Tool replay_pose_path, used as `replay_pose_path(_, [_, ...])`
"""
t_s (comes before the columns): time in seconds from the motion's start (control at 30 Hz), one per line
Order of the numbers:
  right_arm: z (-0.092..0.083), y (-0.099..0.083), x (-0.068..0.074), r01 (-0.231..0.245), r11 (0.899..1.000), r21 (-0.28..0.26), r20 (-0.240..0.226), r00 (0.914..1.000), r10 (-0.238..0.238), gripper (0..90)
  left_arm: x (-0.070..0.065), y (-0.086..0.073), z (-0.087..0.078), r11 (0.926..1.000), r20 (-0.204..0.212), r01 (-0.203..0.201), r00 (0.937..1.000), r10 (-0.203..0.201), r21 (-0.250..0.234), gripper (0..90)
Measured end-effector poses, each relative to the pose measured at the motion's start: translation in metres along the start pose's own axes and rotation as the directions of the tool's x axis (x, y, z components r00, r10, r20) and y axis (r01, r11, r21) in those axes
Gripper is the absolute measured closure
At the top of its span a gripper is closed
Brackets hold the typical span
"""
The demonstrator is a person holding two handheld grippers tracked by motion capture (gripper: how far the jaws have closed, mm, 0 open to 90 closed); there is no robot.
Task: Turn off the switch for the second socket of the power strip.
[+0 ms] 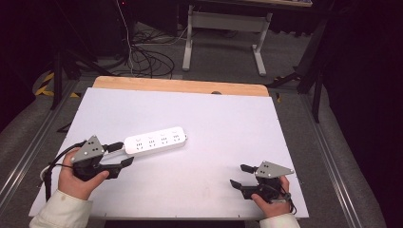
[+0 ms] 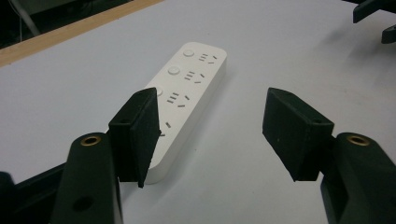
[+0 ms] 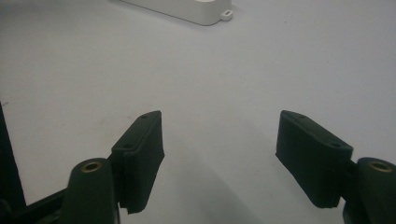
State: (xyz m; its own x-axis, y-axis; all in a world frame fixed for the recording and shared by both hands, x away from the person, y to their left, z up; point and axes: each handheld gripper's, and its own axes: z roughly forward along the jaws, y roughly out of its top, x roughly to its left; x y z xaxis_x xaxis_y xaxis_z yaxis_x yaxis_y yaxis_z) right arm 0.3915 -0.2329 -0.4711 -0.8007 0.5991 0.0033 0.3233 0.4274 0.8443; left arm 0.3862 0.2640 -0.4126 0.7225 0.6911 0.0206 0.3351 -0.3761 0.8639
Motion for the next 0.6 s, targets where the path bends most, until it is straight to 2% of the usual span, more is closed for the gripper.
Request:
replay_pose_path(0.2, [0.0, 0.0, 0.0, -0.001, 1.0, 0.0, -0.001, 1.0, 0.001, 32.1, 0.003, 0.009, 0.005, 0.9998, 0.014, 0.018, 0.9997, -0.018, 0.001, 39.7])
replay_pose_path(0.4, [0.0, 0.0, 0.0, -0.001, 1.0, 0.0, 0.0, 1.0, 0.001, 32.1, 0.006, 0.023, 0.013, 0.9998, 0.009, -0.003, 1.0, 0.003, 0.017, 40.4])
replay_pose_path(0.6, [0.0, 0.0, 0.0, 0.0, 1.0, 0.001, -0.002, 1.0, 0.0, 32.2, 0.008, 0.032, 0.02, 0.9997, 0.016, -0.007, 0.9999, 0.007, 0.025, 40.8])
